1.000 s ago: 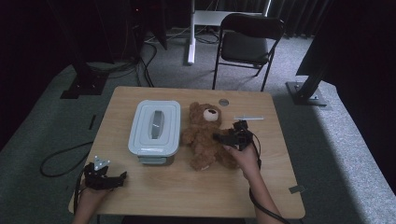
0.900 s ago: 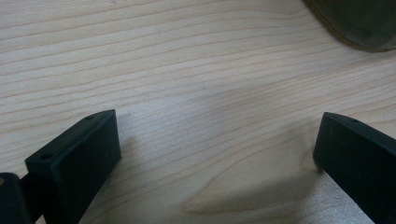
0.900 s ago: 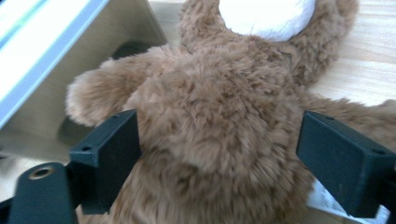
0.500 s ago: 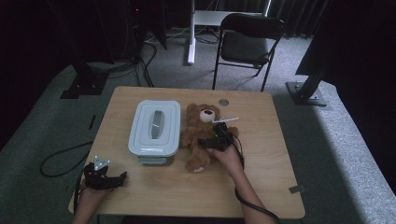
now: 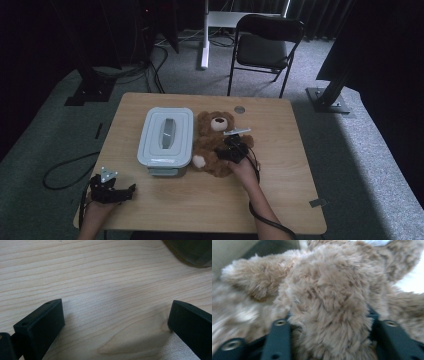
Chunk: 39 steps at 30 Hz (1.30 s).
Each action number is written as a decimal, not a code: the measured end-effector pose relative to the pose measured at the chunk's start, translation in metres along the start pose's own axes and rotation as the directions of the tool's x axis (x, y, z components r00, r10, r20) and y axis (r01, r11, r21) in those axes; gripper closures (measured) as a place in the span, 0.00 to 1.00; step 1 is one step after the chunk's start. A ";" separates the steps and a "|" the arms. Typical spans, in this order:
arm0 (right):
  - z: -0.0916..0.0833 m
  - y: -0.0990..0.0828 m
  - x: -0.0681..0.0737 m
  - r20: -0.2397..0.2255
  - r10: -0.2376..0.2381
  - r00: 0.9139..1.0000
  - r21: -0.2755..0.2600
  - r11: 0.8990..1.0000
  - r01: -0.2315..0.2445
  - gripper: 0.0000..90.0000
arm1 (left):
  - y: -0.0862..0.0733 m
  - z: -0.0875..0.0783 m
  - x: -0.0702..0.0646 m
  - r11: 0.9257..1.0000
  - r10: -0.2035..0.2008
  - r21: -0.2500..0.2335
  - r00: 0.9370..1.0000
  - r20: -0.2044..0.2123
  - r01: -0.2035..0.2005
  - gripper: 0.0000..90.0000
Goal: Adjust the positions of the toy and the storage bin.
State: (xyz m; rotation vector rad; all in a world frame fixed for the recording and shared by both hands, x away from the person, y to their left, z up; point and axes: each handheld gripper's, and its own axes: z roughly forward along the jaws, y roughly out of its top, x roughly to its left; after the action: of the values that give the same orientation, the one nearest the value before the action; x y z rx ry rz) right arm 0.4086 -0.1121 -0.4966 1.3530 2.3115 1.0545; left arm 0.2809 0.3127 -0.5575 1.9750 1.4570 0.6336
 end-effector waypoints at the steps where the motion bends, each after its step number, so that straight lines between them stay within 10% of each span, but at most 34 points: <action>1: 0.000 0.000 0.000 0.000 0.000 1.000 0.000 1.000 0.000 0.60 | 0.000 0.000 0.000 1.000 0.000 0.000 1.000 0.000 0.000 0.01; 7: -0.016 0.010 -0.014 -0.044 0.033 0.998 -0.001 0.999 -0.033 0.72 | 0.000 0.000 0.000 1.000 0.000 0.000 1.000 0.000 0.000 0.01; 21: -0.047 0.015 -0.052 0.101 0.067 0.993 -0.058 0.996 -0.062 0.73 | 0.000 0.000 0.000 1.000 0.000 0.001 1.000 0.000 0.000 0.01; 39: -0.077 0.034 -0.129 0.287 0.115 0.951 -0.053 0.993 -0.104 0.73 | 0.000 0.000 0.000 1.000 0.000 0.000 1.000 0.000 0.000 0.01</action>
State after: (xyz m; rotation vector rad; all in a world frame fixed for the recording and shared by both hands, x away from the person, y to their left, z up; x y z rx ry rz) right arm 0.4570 -0.2449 -0.4357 1.5232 2.0149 0.8579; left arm 0.2809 0.3127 -0.5575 1.9753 1.4572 0.6331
